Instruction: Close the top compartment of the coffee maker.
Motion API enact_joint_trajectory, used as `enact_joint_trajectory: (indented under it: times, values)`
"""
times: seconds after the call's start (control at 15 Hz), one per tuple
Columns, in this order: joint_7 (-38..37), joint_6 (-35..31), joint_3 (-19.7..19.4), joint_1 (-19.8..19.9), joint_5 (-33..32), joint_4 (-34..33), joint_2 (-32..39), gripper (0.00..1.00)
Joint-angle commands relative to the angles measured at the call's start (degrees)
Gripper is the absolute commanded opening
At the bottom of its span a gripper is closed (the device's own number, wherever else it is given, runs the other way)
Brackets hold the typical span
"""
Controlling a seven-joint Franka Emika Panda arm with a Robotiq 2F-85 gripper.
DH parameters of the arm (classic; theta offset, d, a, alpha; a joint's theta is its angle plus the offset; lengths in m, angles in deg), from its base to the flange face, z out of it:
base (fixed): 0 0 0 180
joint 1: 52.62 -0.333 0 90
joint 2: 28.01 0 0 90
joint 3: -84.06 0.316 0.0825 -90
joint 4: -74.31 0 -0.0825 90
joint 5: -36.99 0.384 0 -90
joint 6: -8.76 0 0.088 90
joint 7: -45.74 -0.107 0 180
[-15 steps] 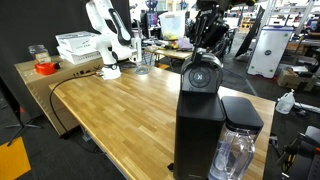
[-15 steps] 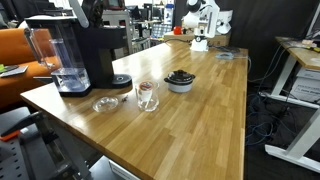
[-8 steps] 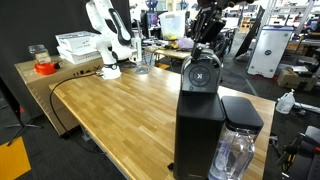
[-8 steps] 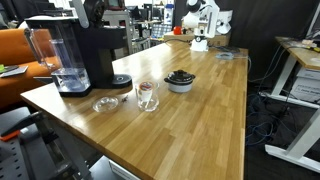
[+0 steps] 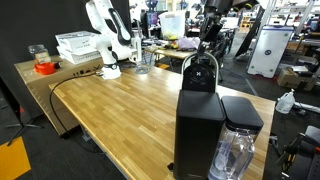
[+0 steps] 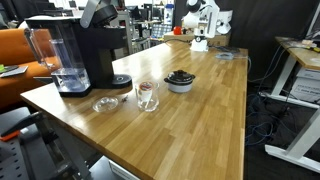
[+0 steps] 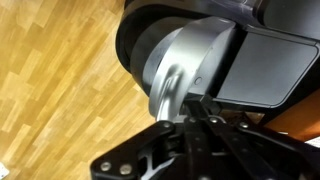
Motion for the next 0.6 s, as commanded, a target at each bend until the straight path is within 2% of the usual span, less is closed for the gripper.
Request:
enact_joint_trajectory:
  times: [0.0,0.53]
  values:
    - [-1.65,-2.18,-0.56,1.06,-0.30,1.36,0.19,0.00]
    - [-2.46,-4.76,-2.71,3.32,1.56,3.16,2.89,0.00]
